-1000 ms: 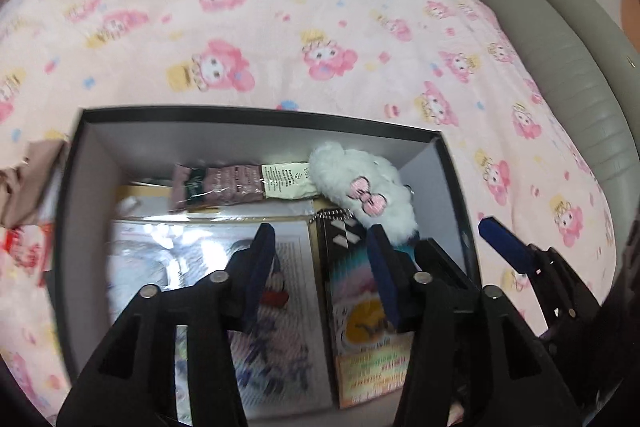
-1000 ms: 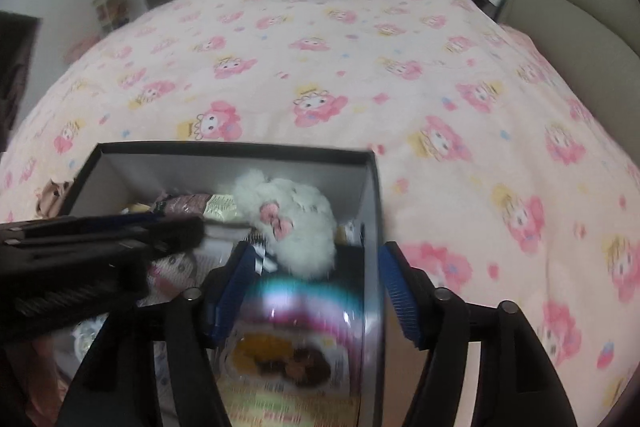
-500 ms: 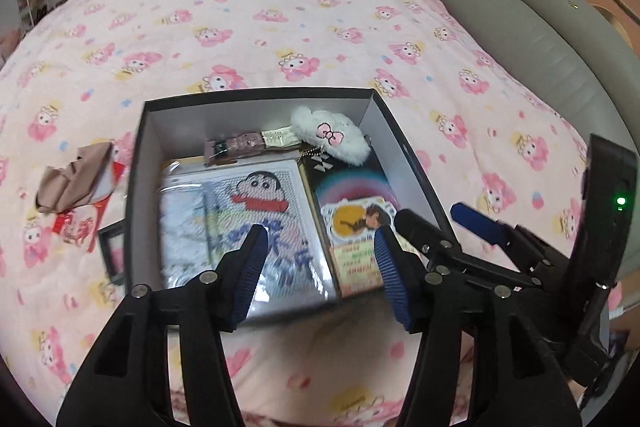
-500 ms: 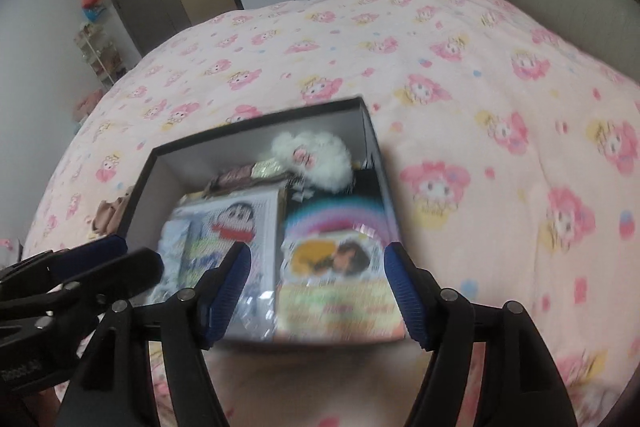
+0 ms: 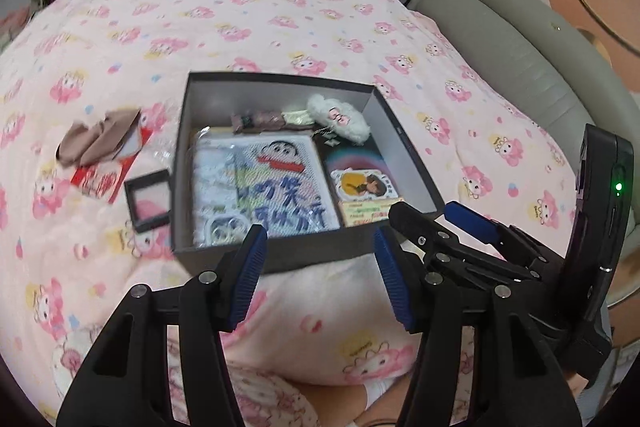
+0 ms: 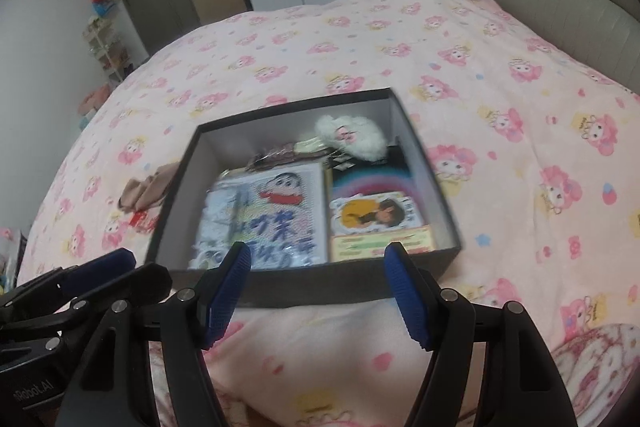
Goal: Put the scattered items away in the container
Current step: 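Withdraw the left tool from the box and move toward the beige cloth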
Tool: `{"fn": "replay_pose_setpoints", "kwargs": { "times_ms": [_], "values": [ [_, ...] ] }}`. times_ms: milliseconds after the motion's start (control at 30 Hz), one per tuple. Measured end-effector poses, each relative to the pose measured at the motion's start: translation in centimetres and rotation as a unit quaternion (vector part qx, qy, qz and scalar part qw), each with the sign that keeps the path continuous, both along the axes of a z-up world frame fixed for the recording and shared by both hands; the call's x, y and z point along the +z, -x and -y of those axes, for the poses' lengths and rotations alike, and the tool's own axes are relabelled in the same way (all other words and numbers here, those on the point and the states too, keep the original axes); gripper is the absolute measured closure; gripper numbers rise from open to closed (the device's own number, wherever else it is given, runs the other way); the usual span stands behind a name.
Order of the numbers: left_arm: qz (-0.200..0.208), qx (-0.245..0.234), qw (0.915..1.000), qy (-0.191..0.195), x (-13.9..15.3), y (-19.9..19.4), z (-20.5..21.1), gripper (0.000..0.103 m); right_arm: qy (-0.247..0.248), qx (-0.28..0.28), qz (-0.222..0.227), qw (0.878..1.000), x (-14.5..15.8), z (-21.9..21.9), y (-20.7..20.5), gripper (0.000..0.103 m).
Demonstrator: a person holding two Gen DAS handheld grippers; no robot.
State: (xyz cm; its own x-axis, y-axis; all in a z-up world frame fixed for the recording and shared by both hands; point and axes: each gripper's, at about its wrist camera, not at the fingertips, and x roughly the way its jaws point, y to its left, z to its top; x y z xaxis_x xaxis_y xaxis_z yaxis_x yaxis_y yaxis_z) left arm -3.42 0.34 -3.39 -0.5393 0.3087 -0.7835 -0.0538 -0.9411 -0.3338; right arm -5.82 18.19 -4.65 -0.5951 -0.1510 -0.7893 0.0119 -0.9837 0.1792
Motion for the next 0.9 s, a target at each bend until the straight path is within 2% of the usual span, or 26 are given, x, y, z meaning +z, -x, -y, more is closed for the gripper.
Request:
{"fn": "replay_pose_setpoints", "kwargs": {
  "times_ms": [133, 333, 567, 900],
  "values": [
    [-0.004, 0.008, 0.9999, 0.013, 0.5, -1.1, 1.7, 0.046, -0.002, 0.019, 0.003, 1.0, 0.1, 2.3, -0.4, 0.036],
    [-0.006, 0.032, 0.9994, 0.007, 0.5, -2.7, 5.2, 0.047, -0.014, 0.054, 0.001, 0.998, 0.5, 6.1, -0.6, 0.037],
    [0.008, 0.065, 0.9978, -0.001, -1.0, -4.0, 9.3, 0.047, -0.017, 0.088, 0.021, 0.996, -0.8, 10.4, -0.3, 0.037],
    [0.025, 0.099, 0.9942, -0.034, -3.5, -4.9, 15.9, 0.047, -0.017, 0.135, 0.048, 0.99, -2.8, 17.0, 0.8, 0.037]
  ]
}}
